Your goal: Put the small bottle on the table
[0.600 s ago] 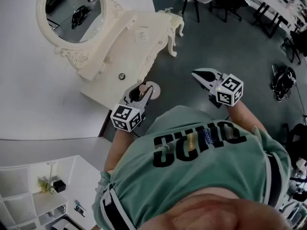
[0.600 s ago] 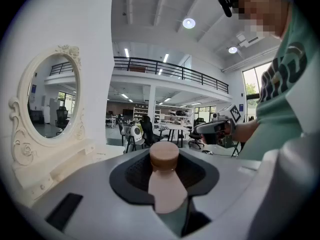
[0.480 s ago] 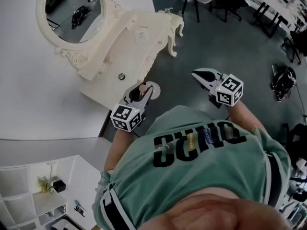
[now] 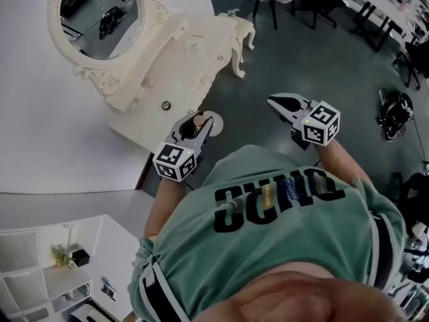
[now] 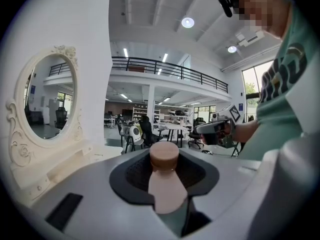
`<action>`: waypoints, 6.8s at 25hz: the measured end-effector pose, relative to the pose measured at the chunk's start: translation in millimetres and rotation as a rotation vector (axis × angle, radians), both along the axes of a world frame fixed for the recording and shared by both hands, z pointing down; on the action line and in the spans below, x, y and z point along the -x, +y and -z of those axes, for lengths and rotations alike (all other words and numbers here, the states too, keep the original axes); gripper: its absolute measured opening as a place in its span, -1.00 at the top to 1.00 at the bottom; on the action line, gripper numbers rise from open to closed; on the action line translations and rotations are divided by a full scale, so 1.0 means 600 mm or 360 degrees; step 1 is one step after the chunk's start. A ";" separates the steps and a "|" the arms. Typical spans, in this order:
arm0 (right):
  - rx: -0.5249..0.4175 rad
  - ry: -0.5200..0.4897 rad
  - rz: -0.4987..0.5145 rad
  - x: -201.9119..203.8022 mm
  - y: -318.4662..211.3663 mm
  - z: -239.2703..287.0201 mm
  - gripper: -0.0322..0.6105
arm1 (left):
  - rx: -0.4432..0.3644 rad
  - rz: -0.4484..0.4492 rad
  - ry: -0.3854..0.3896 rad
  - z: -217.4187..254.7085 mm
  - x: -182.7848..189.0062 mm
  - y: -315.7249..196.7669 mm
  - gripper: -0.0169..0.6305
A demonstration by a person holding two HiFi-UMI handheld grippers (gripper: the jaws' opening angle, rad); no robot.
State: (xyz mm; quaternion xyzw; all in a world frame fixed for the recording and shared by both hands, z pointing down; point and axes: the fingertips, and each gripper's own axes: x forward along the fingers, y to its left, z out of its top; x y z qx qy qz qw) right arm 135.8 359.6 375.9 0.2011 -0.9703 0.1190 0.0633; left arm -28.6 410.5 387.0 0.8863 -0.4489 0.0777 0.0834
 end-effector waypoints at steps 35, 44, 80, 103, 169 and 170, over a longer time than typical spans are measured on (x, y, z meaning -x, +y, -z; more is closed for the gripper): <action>0.0004 0.0036 -0.0076 -0.105 -0.129 -0.033 0.92 | 0.0012 -0.0127 0.0082 -0.028 -0.108 -0.154 0.54; -0.0021 0.0042 -0.0196 0.066 -0.299 -0.002 0.92 | -0.0009 -0.0320 0.0048 -0.006 0.044 -0.347 0.54; 0.0024 0.0004 0.0102 0.180 -0.771 -0.036 0.92 | 0.0041 -0.0093 0.0056 -0.038 0.119 -0.749 0.54; 0.0033 0.0007 0.0284 0.093 -1.155 -0.046 0.92 | 0.0068 0.0042 0.0008 -0.031 -0.009 -1.140 0.54; 0.0101 0.0283 0.0431 0.490 -1.310 -0.399 0.92 | 0.0332 0.0299 -0.0155 -0.428 0.329 -1.351 0.54; 0.0100 0.0283 0.0433 0.493 -1.311 -0.405 0.92 | 0.0324 0.0301 -0.0163 -0.433 0.332 -1.355 0.54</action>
